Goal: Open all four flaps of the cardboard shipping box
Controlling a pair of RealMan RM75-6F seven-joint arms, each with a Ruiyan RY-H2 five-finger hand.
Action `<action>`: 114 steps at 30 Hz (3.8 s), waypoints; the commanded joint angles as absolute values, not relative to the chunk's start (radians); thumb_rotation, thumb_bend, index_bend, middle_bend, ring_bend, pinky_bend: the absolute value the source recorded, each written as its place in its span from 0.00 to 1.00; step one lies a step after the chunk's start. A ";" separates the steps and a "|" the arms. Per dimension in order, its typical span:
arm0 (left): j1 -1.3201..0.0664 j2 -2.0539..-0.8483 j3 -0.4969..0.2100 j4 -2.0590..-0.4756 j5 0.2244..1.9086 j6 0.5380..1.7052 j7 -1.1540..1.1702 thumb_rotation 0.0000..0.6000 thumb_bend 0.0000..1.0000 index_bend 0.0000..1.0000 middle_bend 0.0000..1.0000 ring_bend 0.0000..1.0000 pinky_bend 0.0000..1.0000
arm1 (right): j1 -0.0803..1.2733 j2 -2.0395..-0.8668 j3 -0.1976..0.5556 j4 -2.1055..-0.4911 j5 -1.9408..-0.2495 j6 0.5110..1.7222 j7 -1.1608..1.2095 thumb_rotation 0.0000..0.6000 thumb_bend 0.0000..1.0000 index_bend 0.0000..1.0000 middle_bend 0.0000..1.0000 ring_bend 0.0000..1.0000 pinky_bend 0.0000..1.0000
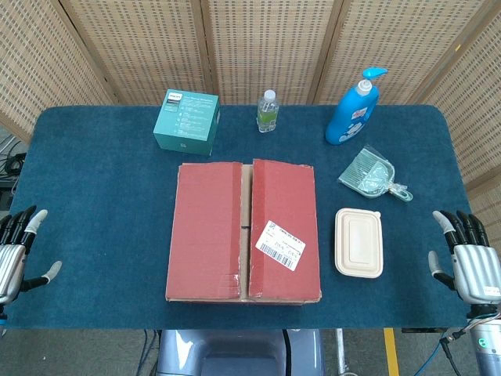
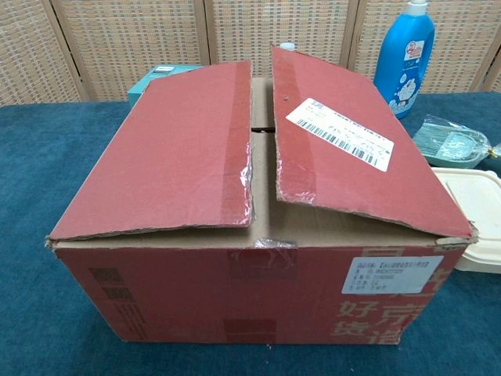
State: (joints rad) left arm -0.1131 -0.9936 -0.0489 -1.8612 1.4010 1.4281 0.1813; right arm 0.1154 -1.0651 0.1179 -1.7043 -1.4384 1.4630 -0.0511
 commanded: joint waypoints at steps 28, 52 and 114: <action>-0.126 -0.991 -0.048 -1.861 1.408 1.412 0.184 0.86 0.30 0.02 0.00 0.00 0.00 | 0.169 -1.041 0.145 -1.722 -1.487 1.433 0.018 1.00 0.68 0.11 0.17 0.00 0.02; -0.148 -0.989 -0.035 -1.901 1.432 1.387 0.243 0.86 0.30 0.02 0.00 0.00 0.00 | 0.551 -1.021 0.232 -1.803 -1.662 1.128 0.458 1.00 1.00 0.27 0.25 0.00 0.02; -0.146 -1.003 -0.027 -1.841 1.390 1.364 0.193 0.86 0.30 0.02 0.00 0.00 0.00 | 0.852 -1.290 0.212 -1.687 -1.521 0.941 0.139 1.00 1.00 0.45 0.46 0.06 0.02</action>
